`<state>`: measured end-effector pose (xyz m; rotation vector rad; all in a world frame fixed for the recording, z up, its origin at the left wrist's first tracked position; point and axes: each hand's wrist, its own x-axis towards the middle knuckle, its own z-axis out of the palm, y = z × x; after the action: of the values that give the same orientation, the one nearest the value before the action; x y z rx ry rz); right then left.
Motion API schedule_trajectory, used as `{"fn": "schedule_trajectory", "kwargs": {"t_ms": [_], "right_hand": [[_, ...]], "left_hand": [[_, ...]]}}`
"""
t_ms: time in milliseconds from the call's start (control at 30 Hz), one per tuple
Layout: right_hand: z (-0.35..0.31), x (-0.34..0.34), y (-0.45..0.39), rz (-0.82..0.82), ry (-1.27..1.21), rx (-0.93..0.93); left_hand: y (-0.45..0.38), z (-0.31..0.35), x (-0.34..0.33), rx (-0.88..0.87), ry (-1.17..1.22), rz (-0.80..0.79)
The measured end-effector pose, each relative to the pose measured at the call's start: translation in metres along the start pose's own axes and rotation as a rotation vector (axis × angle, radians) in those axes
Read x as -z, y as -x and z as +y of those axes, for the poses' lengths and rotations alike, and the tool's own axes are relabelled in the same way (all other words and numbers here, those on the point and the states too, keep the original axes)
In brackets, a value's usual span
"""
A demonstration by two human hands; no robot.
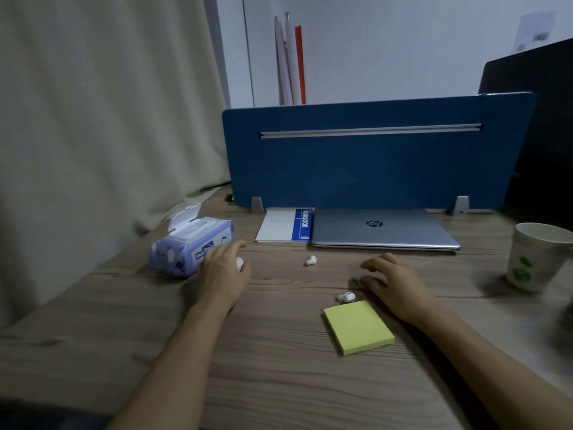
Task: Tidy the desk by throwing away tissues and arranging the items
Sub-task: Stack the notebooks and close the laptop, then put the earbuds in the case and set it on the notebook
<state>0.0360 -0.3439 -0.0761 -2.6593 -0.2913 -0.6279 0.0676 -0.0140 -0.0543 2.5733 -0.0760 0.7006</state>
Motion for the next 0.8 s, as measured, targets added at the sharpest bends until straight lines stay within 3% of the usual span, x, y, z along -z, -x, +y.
{"fn": "schedule_trajectory", "kwargs": {"t_ms": [167, 400, 500, 667, 800], "right_hand": [[0.002, -0.004, -0.002, 0.003, -0.017, 0.001], [-0.008, -0.017, -0.017, -0.035, 0.07, -0.024], [-0.027, -0.029, -0.033, -0.067, -0.253, -0.128], [-0.047, -0.038, -0.056, -0.059, -0.71, -0.127], [-0.04, -0.032, -0.058, -0.129, -1.049, -0.214]], "left_hand": [[0.004, -0.027, 0.001, 0.206, 0.169, -0.132], [-0.009, 0.0, -0.019, 0.104, 0.379, -0.202], [-0.011, 0.027, -0.032, 0.008, 0.463, -0.18], [-0.01, 0.072, -0.055, -0.271, 0.557, -0.146], [-0.016, 0.073, -0.06, -0.305, 0.599, -0.172]]}}
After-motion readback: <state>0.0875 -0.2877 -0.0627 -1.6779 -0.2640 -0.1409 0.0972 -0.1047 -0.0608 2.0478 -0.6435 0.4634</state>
